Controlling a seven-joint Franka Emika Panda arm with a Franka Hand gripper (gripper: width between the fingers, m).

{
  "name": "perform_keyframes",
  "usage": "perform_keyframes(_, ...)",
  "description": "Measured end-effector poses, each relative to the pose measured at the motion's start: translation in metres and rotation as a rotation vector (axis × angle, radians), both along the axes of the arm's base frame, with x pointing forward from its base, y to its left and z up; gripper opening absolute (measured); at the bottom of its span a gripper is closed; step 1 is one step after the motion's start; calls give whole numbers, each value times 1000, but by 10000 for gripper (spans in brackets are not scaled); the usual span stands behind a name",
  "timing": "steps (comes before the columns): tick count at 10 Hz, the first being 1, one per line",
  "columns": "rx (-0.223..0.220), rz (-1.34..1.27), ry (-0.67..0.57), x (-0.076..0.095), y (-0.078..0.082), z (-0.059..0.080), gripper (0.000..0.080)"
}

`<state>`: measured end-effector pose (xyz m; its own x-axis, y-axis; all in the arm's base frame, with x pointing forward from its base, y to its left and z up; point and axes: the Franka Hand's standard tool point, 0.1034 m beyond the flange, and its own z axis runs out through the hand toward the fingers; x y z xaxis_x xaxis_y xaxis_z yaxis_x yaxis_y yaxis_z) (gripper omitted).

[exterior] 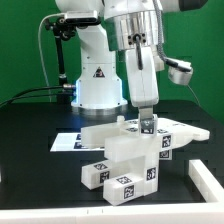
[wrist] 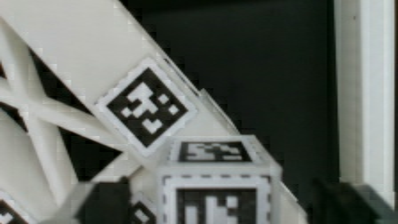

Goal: Assemble chair

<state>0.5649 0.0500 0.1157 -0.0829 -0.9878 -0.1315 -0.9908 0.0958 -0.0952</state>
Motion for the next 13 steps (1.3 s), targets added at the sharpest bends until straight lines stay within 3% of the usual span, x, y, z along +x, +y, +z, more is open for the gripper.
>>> perform_keyframes(1,-18,158,-9,-2,0,-1,518)
perform_keyframes(2,-34,336,-7,-4,2,-2,626)
perform_keyframes(3,-44,467,-15,-5,2,-2,642)
perform_keyframes(7,-73,792,-46,-6,1,0,649)
perform_keyframes(8,-89,896,-54,-5,1,-1,649)
perform_keyframes(9,-144,1154,-67,0,-1,-2,649)
perform_keyframes(11,-173,1368,-82,4,-4,-8,649)
perform_keyframes(12,-169,1322,-78,4,-4,-8,649)
perform_keyframes(13,-167,1307,-76,3,-4,-8,517)
